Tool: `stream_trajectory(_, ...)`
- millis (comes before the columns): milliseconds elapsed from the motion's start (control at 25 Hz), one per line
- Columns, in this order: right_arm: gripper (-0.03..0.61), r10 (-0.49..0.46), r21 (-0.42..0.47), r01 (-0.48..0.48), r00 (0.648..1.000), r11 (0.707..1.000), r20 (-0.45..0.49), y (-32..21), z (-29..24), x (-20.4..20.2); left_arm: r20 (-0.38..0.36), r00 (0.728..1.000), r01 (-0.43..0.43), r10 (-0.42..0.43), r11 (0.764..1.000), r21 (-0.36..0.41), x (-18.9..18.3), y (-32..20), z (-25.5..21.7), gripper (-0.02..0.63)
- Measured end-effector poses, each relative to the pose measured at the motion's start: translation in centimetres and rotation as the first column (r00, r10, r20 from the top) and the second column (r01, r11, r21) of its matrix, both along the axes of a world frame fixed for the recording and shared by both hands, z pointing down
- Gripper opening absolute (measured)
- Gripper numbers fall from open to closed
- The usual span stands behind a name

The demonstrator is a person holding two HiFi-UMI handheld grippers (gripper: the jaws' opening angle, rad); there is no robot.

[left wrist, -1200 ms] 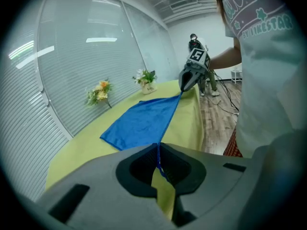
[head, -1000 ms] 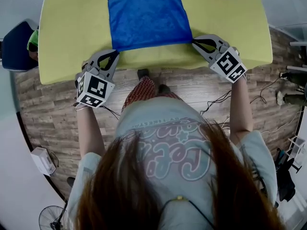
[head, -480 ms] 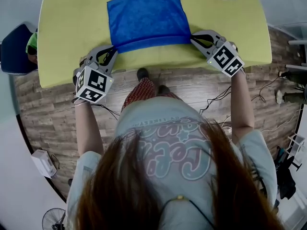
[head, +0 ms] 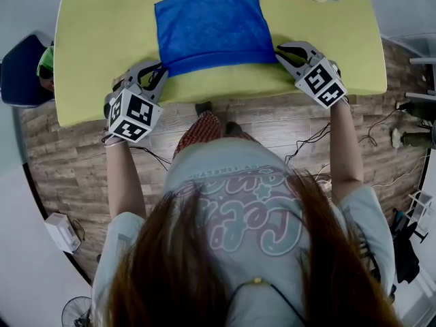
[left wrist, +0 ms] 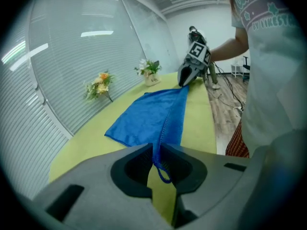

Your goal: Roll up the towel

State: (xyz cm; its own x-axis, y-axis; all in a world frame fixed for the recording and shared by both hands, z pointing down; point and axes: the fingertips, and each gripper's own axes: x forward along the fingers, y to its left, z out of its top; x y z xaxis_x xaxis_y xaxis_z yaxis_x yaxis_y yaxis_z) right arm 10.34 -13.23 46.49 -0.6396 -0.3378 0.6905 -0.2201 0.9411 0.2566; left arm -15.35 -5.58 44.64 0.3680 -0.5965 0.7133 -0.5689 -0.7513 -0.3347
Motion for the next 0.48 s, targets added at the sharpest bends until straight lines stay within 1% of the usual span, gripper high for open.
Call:
stream_trajectory(80, 0.057, 0.013, 0.001, -0.013, 1.000, 1.000, 0.012, -0.1, 0.0, 0.2, -0.059, 0.998, 0.021, -0.022, 1.000, -0.016, -0.1, -0.2, -0.4, 0.023)
stream_trajectory(120, 0.057, 0.015, 0.004, -0.015, 1.000, 1.000, 0.013, -0.1, -0.1, 0.2, -0.074, 0.997, 0.029, -0.030, 0.999, -0.022, -0.3, -0.2, -0.5, 0.033)
stream_trajectory(200, 0.057, 0.012, 0.012, -0.012, 1.000, 1.000, 0.007, 0.1, -0.2, 0.1, -0.086, 0.995, 0.038, -0.041, 0.999, -0.031, -0.7, -0.2, -0.6, 0.083)
stream_trajectory(240, 0.057, 0.008, 0.018, -0.008, 1.000, 1.000, 0.002, 0.1, -0.2, 0.1, -0.097, 0.994, 0.045, -0.048, 0.998, -0.032, -0.8, -0.3, -0.8, 0.094)
stream_trajectory(320, 0.057, 0.001, 0.032, 0.000, 1.000, 0.999, -0.009, 0.3, -0.4, 0.0, -0.123, 0.990, 0.063, -0.066, 0.998, -0.026, -1.0, -0.5, -1.5, 0.094)
stream_trajectory(400, 0.057, -0.001, 0.042, 0.002, 1.000, 0.999, -0.017, 0.4, -0.5, 0.1, -0.125, 0.989, 0.081, -0.084, 0.996, -0.023, -1.4, -0.5, -1.6, 0.108)
stream_trajectory(480, 0.061, 0.003, 0.045, -0.002, 1.000, 0.999, -0.020, 0.4, -0.4, 0.4, -0.135, 0.986, 0.096, -0.100, 0.995, -0.036, -1.9, -0.5, -1.4, 0.112)
